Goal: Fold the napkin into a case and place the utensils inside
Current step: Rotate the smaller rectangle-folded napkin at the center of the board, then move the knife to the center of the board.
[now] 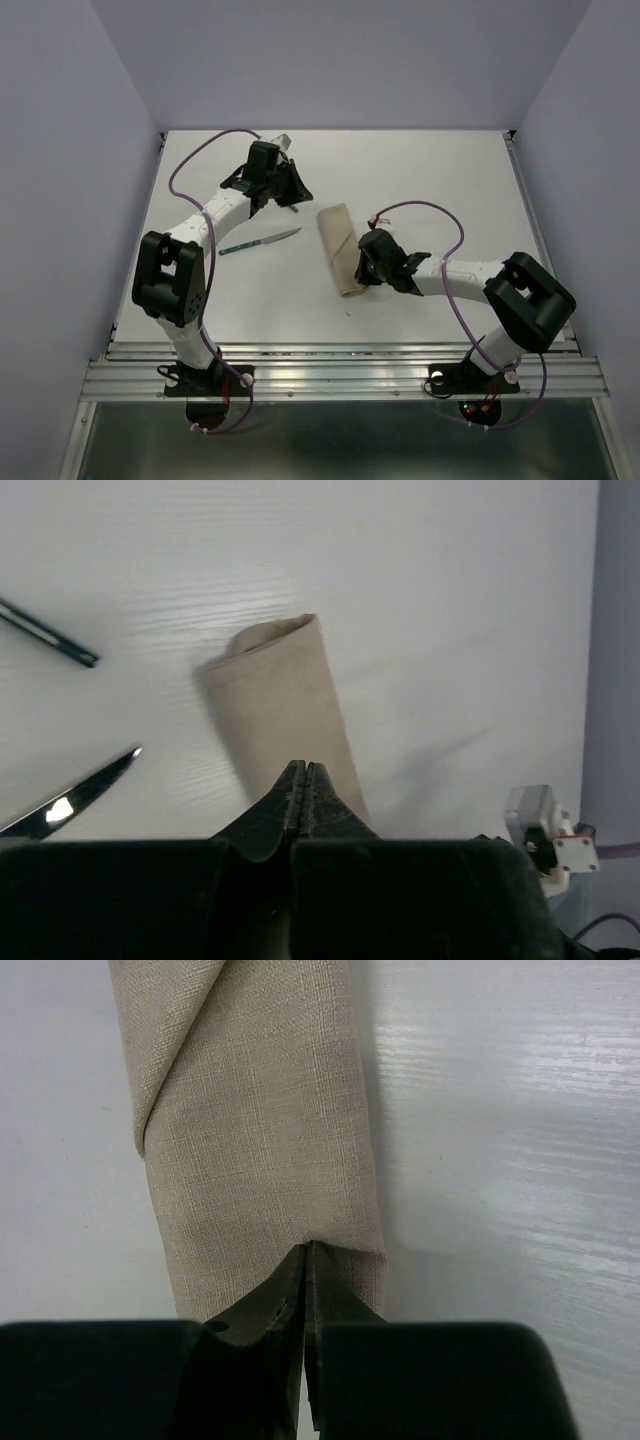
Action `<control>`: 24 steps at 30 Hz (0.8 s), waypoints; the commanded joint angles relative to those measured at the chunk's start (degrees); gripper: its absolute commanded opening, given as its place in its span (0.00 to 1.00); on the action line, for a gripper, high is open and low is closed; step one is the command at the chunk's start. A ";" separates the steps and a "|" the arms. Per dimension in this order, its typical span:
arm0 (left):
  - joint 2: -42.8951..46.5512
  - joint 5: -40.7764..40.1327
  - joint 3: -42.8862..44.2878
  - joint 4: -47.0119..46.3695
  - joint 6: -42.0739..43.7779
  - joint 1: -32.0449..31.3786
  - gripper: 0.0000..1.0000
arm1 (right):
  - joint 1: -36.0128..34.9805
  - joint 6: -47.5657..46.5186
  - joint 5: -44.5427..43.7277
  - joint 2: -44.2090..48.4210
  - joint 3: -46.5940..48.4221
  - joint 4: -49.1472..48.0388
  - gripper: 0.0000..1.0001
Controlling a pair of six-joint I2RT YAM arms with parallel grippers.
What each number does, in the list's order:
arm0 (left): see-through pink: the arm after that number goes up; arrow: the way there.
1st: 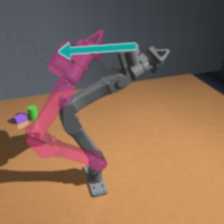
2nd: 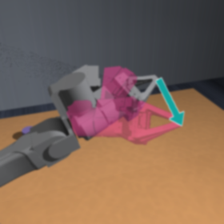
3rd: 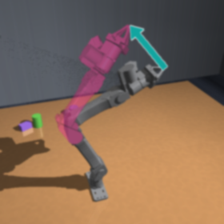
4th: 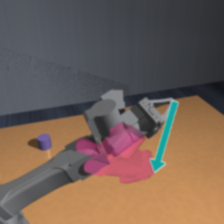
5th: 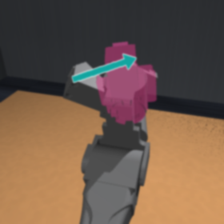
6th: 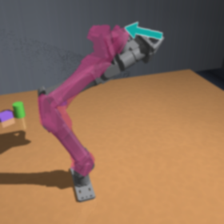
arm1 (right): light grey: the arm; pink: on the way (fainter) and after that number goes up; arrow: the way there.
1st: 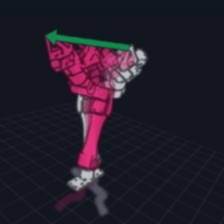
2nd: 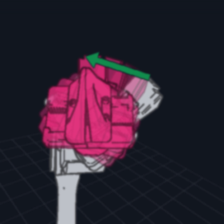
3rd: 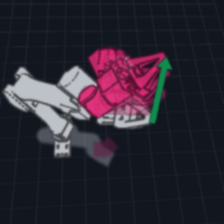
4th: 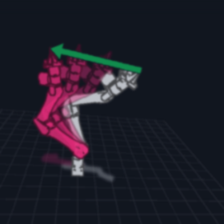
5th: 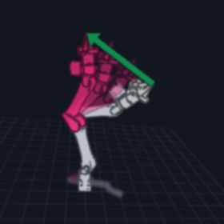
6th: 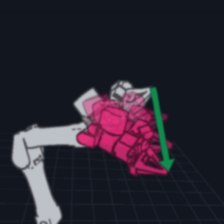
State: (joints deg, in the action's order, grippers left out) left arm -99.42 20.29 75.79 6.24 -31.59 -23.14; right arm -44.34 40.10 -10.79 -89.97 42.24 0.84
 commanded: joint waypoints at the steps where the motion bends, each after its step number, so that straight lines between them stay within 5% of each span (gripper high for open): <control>1: 3.17 -7.43 -3.19 4.90 3.20 3.88 0.06 | -0.14 -2.82 -3.62 1.72 2.67 1.79 0.07; 11: 5.89 -25.82 -4.32 13.27 7.59 6.70 0.60 | -0.14 -8.89 -7.94 8.49 10.50 8.47 0.53; 14: 7.57 -29.86 -7.58 13.71 9.53 8.10 0.76 | -0.14 -8.90 -6.53 9.29 9.88 8.56 0.58; 24: 16.09 -27.94 -21.12 13.45 -6.18 10.57 0.77 | -0.14 -18.12 2.09 2.88 16.99 8.65 0.66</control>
State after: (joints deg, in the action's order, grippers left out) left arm -88.44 -6.04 57.95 19.42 -29.04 -12.21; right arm -44.34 26.79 -10.94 -85.36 54.50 9.45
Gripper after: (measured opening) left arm 0.778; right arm 0.651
